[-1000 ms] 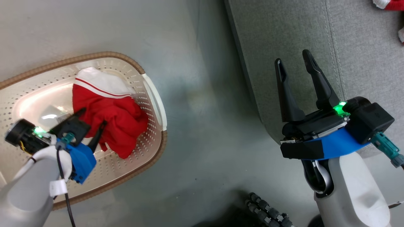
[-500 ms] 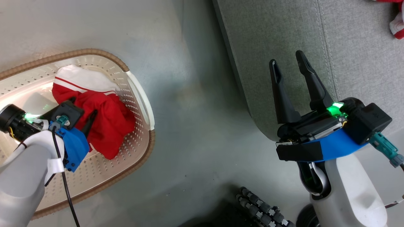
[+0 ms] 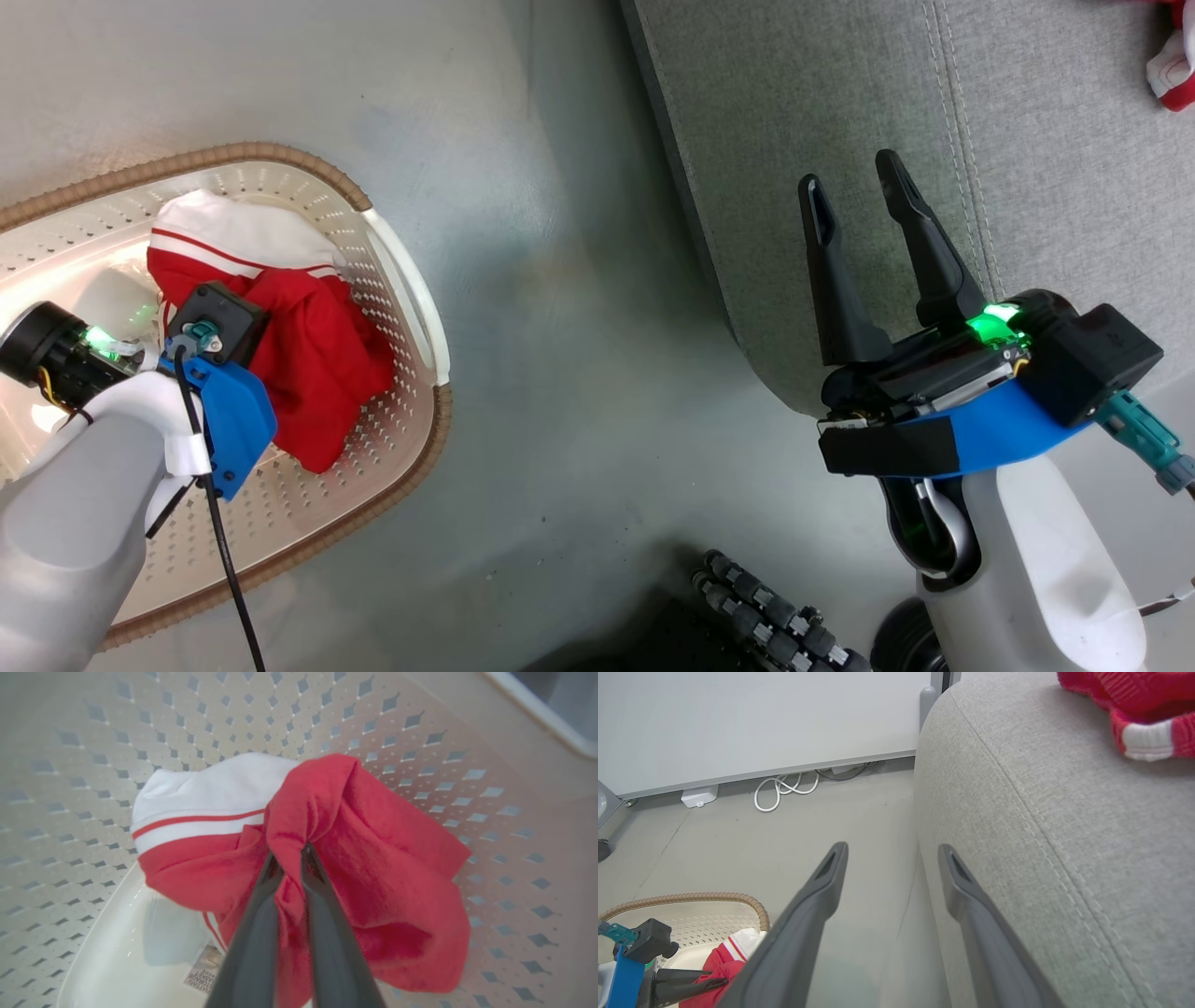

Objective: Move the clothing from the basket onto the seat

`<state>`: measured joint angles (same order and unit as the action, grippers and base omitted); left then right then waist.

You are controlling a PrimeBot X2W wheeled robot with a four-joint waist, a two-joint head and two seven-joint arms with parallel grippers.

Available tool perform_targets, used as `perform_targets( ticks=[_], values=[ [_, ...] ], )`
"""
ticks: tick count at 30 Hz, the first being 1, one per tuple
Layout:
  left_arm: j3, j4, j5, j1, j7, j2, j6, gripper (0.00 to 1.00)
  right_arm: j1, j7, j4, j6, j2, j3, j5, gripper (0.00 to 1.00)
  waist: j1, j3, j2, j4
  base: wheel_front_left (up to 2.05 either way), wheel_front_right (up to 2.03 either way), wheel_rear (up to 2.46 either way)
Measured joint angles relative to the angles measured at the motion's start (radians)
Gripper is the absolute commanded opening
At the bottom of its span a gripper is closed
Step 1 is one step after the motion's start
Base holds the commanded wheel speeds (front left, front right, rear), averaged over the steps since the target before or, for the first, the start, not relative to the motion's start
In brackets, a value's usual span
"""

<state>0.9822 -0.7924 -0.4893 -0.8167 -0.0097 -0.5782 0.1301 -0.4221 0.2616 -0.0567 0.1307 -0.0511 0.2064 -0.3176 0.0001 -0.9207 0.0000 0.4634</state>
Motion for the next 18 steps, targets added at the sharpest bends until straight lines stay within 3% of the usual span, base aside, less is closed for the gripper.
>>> perform_targets(
  ticks=[11, 18],
  values=[
    [0.01, -0.005, -0.021, 0.0, -0.002, 0.007, 0.0, 0.0, -0.003, 0.0, -0.002, 0.0, 0.0, -0.008, 0.004, 1.0, -0.0001, 0.02, 0.0, -0.008, 0.0, 0.0, 0.0],
    [0.019, -0.024, -0.035, 0.0, -0.034, 0.057, 0.0, 0.0, -0.004, 0.0, -0.009, 0.0, 0.0, -0.034, 0.041, 1.0, -0.0001, 0.061, 0.0, -0.038, 0.0, 0.0, 0.0]
  ],
)
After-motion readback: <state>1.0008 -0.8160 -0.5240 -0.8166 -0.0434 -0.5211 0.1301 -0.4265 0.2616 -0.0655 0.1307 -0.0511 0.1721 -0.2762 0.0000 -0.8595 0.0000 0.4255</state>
